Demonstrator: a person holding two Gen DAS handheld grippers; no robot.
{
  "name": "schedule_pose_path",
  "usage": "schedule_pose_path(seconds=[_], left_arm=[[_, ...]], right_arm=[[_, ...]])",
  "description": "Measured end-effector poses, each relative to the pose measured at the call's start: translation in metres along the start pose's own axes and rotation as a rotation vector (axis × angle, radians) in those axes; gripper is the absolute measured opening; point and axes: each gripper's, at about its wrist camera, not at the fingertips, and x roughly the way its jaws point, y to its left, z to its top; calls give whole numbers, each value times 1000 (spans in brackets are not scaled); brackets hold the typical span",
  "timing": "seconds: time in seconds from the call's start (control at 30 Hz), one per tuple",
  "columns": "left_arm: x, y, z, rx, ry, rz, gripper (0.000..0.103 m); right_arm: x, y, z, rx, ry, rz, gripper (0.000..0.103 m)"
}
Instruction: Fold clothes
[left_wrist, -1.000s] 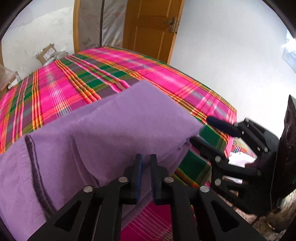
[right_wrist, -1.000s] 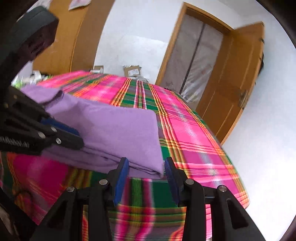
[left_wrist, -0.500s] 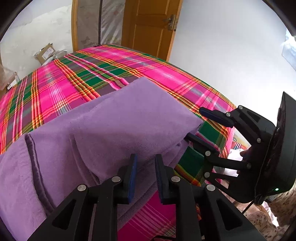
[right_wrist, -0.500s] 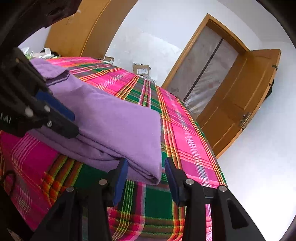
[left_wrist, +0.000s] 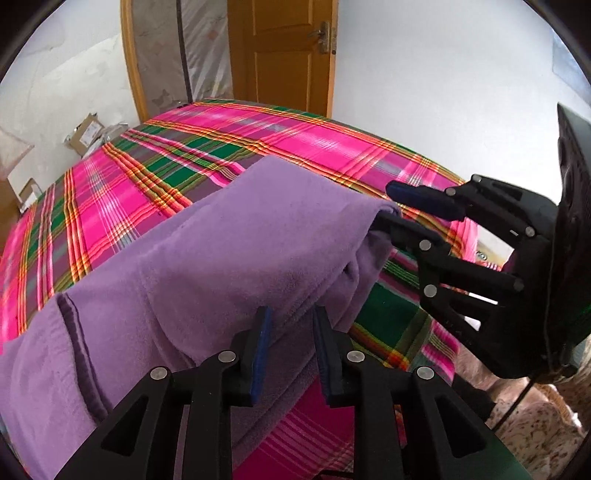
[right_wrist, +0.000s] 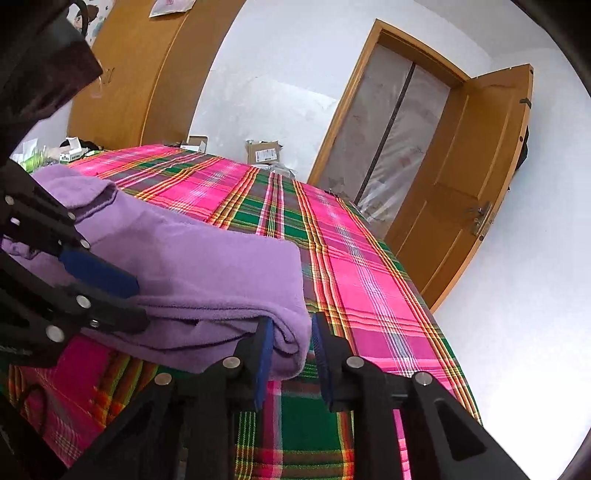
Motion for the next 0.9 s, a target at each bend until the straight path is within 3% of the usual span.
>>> schedule_pose_path(seconds=[0.33,0.47,0.7,0.9], left_arm=[[4,9,7,-71,-1,-6,24],[1,19,10,-128,-27,-36,17],[0,27,12,-173,-50,-60,13],[1,30,13,-200,-57,-77,13]], right_arm=[[-4,-4,-2,62,28,20,22],[-6,-5,-4,107,47,46,22],[-11,5,-2,183,21,115,47],[8,17,7,203,63,47,53]])
